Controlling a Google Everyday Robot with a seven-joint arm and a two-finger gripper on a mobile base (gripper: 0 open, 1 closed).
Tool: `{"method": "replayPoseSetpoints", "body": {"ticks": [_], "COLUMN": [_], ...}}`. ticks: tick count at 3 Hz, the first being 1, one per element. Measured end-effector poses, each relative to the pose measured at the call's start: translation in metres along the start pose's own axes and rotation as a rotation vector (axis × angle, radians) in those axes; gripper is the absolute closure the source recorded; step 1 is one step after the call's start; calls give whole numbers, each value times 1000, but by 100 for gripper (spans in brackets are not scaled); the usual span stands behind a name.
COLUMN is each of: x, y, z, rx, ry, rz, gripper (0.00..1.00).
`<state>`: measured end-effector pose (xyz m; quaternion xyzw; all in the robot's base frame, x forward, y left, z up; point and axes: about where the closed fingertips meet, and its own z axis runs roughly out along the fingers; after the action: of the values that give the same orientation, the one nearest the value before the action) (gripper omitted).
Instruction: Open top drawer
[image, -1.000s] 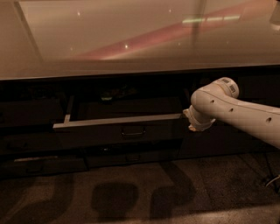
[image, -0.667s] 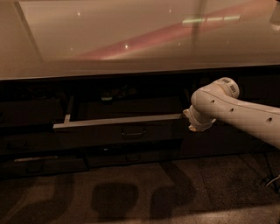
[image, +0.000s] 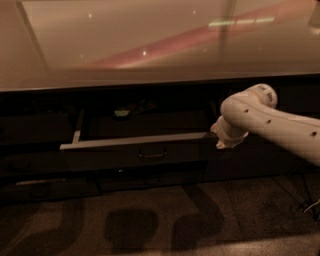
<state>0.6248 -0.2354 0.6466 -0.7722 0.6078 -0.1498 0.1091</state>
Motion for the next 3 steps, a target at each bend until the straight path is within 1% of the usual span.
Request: {"method": "replayPoseSetpoints", "body": {"ticks": [1, 2, 3], "x": [-3, -2, 3], "y": [1, -1, -7], "z": [-17, -23, -63], "rx": [27, 27, 85], "ry": [-4, -4, 31], "rz": [-5, -5, -4], "gripper": [34, 11, 0]}}
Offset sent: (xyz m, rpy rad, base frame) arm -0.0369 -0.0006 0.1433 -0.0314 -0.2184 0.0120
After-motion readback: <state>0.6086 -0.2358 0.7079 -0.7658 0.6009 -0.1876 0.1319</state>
